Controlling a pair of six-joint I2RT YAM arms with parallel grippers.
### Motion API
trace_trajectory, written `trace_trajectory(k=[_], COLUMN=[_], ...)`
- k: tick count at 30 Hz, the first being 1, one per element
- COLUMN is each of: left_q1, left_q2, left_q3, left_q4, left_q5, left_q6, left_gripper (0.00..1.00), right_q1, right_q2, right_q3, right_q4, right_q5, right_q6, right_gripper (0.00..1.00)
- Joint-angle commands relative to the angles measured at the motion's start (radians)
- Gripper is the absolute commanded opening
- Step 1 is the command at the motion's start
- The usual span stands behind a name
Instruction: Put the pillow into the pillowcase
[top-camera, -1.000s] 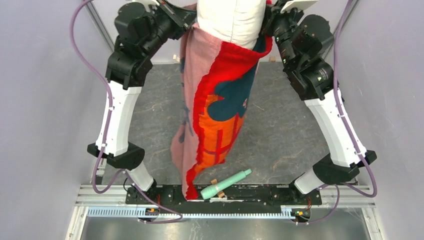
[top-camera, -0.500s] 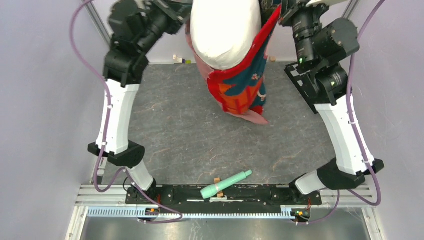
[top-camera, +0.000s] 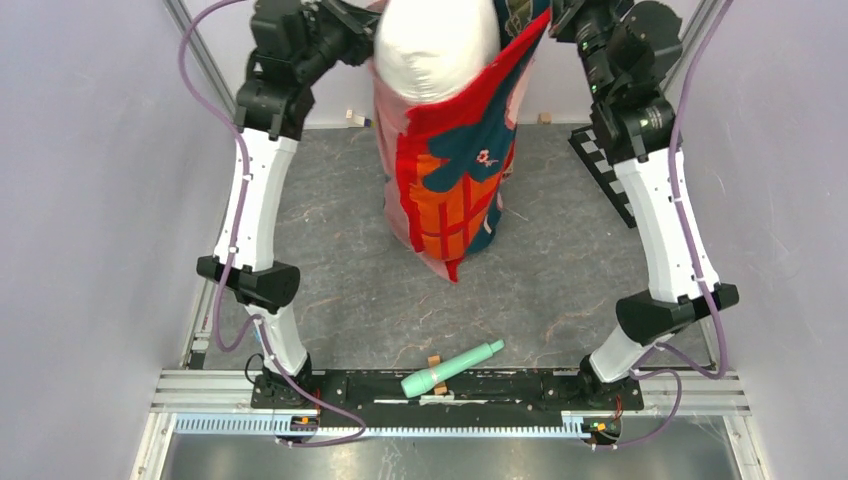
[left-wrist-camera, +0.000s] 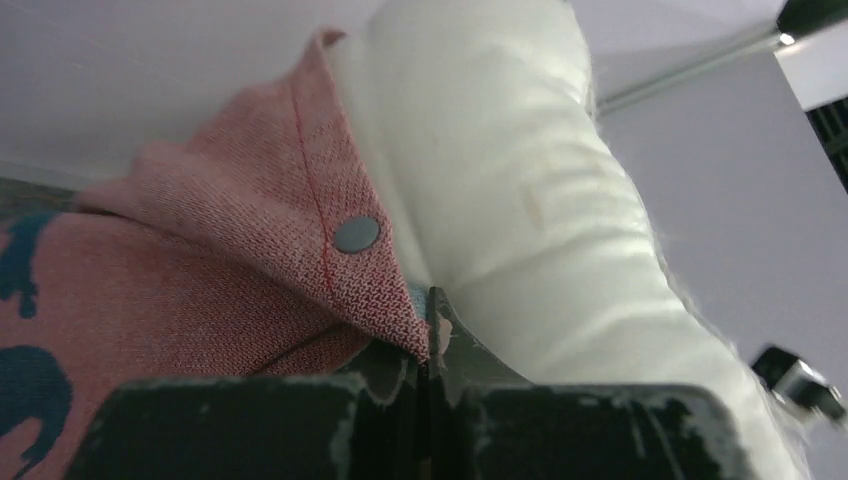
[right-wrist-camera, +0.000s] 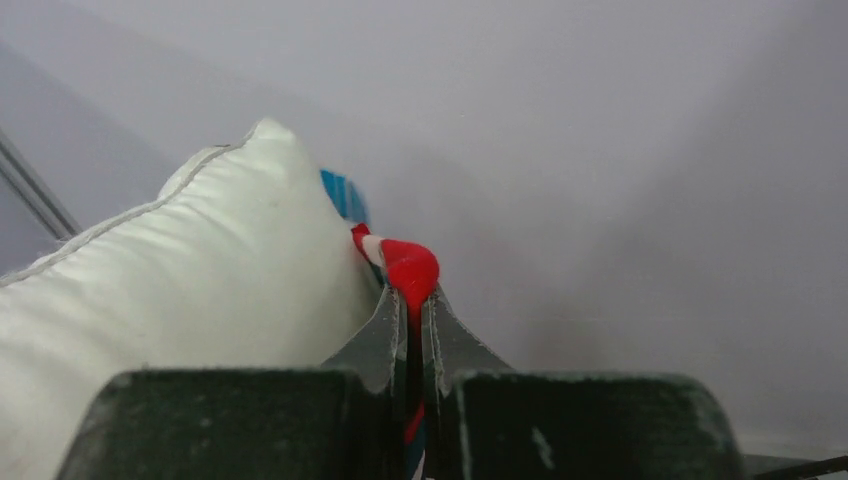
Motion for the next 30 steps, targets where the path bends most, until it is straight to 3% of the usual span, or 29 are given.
trace_trajectory(k=[1, 3, 5, 7, 10, 13, 17, 21, 26, 30], left_q1=[-0.058, 0.093, 0.169, 0.096, -0.056, 0.064, 0.099, 0.1, 0.104, 0.104], left_q2=[-0.142, -0.104, -0.06, -0.046, -0.078, -0.111, -0.071, -0.097, -0.092, -0.091], left_q3=[0.003, 0.052, 0.074, 0.078, 0.077, 0.03, 0.03, -0.114, -0.112, -0.106], left_q4=[0.194, 0.218, 0.248, 0.247, 0.169, 0.196, 0.162, 0.164, 0.134, 0.122], left_q5=[0.002, 0.028, 0.072, 0.114, 0.042, 0.006, 0.019, -0.021, -0.051, -0.07], left_q6=[0.023, -0.088, -0.189, -0.158, 0.001, -0.043, -0.059, -0.043, -0.027, -0.028], left_gripper=[0.03, 0.03, 0.03, 0.03, 0.03, 0.03, 0.03, 0.03, 0.03, 0.03], right_q1=[-0.107, -0.016, 0.052, 0.014, -0.112, -0.124, -0.102, -0.1, -0.1, -0.101], right_q2=[0.033, 0.004, -0.019, -0.012, 0.058, 0.105, 0.044, 0.014, -0.061, -0.134], right_q3=[0.133, 0.049, -0.008, -0.019, 0.064, 0.11, -0.06, -0.1, -0.141, -0.184], right_q4=[0.112, 0.128, 0.111, 0.101, 0.064, 0.018, -0.005, -0.1, -0.212, -0.285], right_q5=[-0.124, -0.155, -0.105, -0.076, -0.144, -0.251, -0.331, -0.417, -0.426, -0.444], right_q6=[0.162, 0.13, 0.053, 0.055, 0.159, 0.2, 0.197, 0.192, 0.155, 0.14], right_gripper=[0.0, 0.0, 0.0, 0.0, 0.0, 0.0, 0.01, 0.17, 0.45, 0.54])
